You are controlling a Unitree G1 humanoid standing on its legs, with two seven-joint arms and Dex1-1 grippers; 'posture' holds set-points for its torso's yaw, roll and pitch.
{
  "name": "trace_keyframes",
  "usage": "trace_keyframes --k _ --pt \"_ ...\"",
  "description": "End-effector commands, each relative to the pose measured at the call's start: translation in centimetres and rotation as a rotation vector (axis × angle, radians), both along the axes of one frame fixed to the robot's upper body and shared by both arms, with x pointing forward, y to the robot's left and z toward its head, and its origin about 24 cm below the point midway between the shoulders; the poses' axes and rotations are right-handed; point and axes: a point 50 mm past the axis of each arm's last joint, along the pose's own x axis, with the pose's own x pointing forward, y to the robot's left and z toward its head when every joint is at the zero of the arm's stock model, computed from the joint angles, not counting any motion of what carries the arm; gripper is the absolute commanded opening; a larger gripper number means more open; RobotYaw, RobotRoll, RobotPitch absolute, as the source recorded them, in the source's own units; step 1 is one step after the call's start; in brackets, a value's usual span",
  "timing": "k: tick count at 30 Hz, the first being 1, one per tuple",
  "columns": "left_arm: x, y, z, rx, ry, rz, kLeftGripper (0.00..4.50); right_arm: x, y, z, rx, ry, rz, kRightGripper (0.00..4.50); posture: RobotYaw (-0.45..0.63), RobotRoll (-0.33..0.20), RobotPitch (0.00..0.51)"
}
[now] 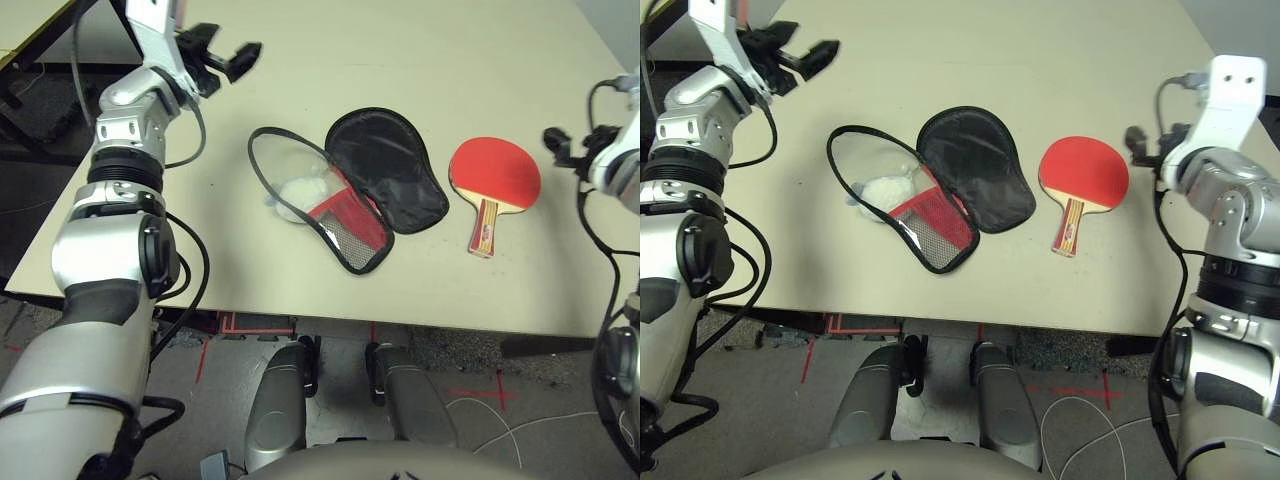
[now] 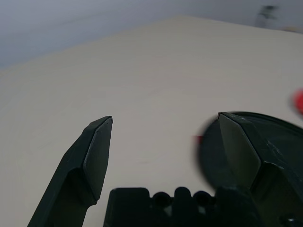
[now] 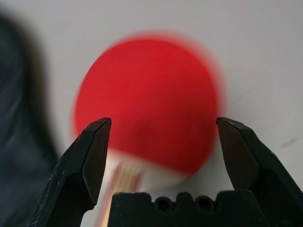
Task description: Store the ping-pong paddle in its case and zip it.
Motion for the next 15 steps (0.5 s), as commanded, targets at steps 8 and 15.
trace_keyframes --k 8,15 --pt "-1.6 -6.6 -4.2 0.142 0.114 -0.356 4.50 -2.2 1.6 -3.7 0.017 0.130 -0.069 4.44 -0.08 0.000 0.181" --pt "-2.4 -8.8 -5.2 0.197 0.157 -0.453 4.50 -2.3 1.8 -4.6 0.012 0.172 -0.075 4.44 -0.07 0.000 0.187"
